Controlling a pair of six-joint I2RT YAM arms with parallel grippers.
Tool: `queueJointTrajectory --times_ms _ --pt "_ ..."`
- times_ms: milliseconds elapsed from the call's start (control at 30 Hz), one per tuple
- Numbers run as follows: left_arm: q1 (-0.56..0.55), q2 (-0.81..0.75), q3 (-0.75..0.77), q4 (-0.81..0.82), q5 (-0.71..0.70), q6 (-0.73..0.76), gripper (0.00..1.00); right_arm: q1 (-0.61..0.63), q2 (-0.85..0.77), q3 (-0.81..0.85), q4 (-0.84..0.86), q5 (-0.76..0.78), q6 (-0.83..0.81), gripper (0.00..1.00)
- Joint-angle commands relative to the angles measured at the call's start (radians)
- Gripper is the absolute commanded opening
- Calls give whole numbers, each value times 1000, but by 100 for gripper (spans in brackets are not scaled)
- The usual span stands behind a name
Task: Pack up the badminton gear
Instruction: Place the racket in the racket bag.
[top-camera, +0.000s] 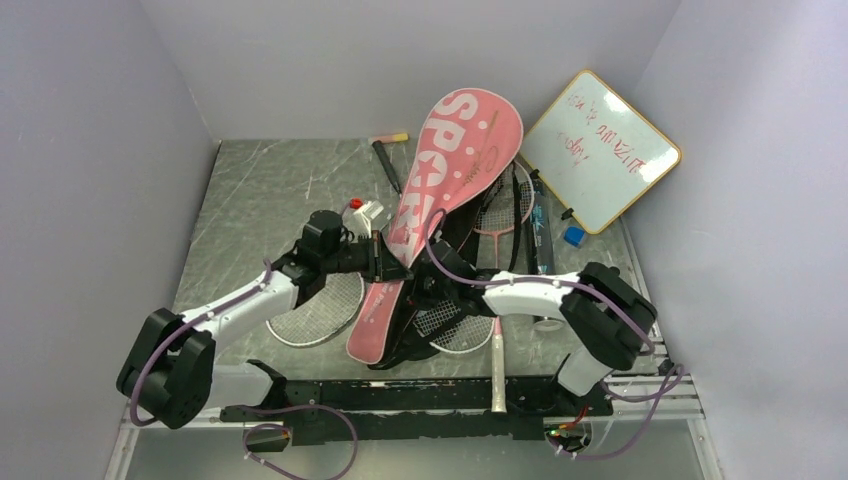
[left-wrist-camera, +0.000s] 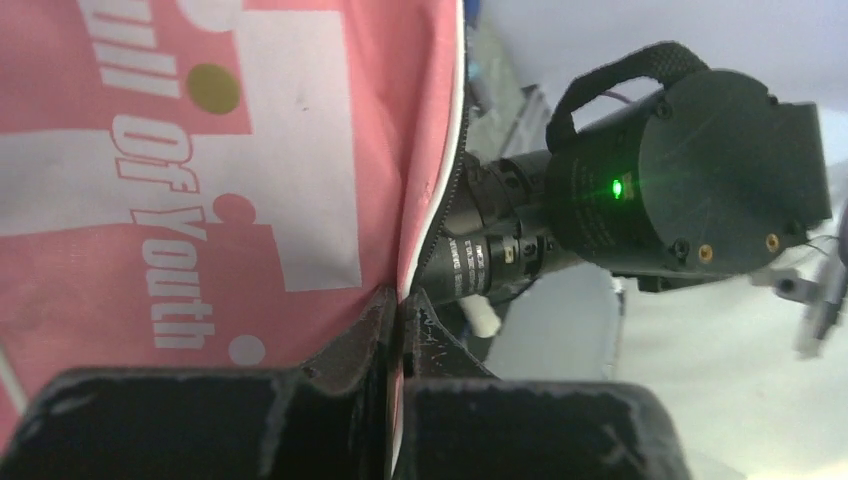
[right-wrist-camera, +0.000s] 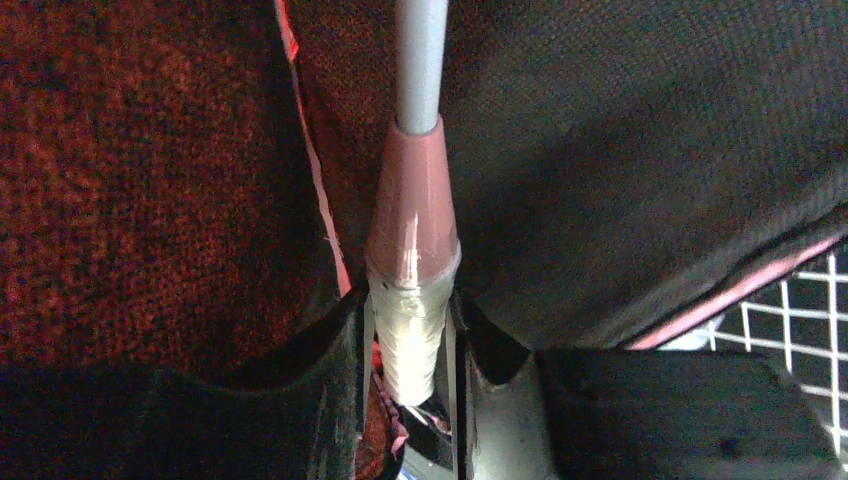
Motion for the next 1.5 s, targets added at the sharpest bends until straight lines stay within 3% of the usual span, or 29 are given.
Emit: queueJointTrajectory --times_ms 0,133,300,700,933,1133,1300,1467 --pt "-17 23 95 -372 -39 240 6 8 76 105 90 15 -154 7" --pt "-3 9 216 -528 -121 330 6 8 91 118 123 -12 -196 14" --pt "44 47 374 -705 -196 422 7 7 141 233 33 -66 -271 17" --pt "71 182 341 -717 -196 523 11 2 24 170 -30 23 -278 51" --pt "72 234 449 -859 -259 620 12 3 -112 118 -118 109 -293 61" --pt "71 234 452 -861 -295 642 10 -20 -234 104 -256 226 -314 62" --pt "71 201 411 -814 -309 633 9 -64 -275 103 -325 237 -333 49" --pt "71 175 383 -776 -252 642 10 -123 -338 115 -440 297 -372 50"
